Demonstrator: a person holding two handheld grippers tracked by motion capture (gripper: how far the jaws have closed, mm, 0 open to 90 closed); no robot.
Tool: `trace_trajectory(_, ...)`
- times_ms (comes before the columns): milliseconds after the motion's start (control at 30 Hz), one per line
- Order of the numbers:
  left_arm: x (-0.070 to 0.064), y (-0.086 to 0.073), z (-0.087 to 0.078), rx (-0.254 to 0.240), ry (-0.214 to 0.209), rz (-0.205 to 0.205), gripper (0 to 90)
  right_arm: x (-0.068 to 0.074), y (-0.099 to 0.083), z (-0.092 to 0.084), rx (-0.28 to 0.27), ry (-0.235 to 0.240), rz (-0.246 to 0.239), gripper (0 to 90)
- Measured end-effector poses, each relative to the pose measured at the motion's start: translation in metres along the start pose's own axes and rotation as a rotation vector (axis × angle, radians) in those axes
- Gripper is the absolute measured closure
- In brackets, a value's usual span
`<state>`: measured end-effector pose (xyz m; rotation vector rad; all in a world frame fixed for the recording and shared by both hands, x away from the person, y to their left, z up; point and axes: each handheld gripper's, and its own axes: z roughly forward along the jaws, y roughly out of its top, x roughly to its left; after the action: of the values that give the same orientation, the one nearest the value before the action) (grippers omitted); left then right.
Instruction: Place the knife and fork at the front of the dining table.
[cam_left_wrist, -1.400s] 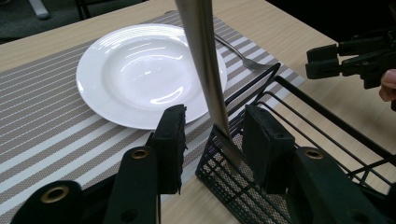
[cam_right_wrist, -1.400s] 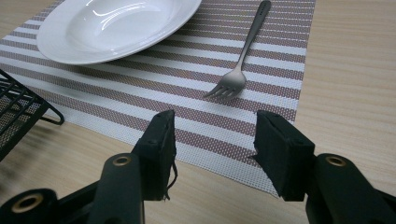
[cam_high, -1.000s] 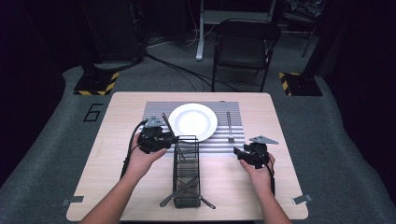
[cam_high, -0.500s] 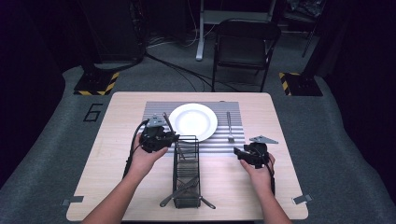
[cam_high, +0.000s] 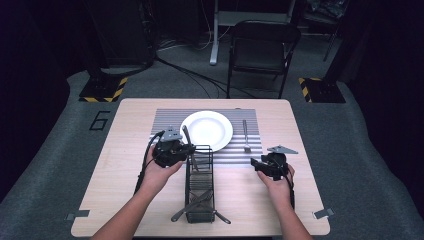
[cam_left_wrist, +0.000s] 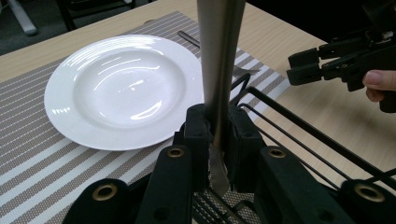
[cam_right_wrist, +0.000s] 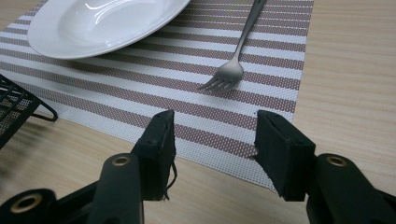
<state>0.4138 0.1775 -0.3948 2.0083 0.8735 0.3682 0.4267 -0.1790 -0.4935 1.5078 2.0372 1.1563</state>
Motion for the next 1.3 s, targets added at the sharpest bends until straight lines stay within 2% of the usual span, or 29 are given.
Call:
trace_trajectory(167, -0.004, 0.002, 0.004, -0.013, -0.003, 0.013, 81.1, -0.001, 0.000, 0.001, 0.002, -0.003, -0.002, 47.5)
trace_trajectory(567, -0.007, 0.009, 0.007, 0.004, -0.016, 0.020, 81.6, -0.001, -0.001, 0.001, 0.005, -0.011, -0.009, 47.5)
trace_trajectory(833, -0.008, 0.020, -0.005, -0.001, -0.013, 0.036, 81.7, 0.000, -0.001, 0.001, 0.005, -0.012, -0.015, 47.5)
trace_trajectory(1300, -0.008, 0.044, -0.030, 0.001, -0.010, 0.025, 81.7, -0.001, -0.001, 0.001, 0.007, -0.012, -0.007, 47.5)
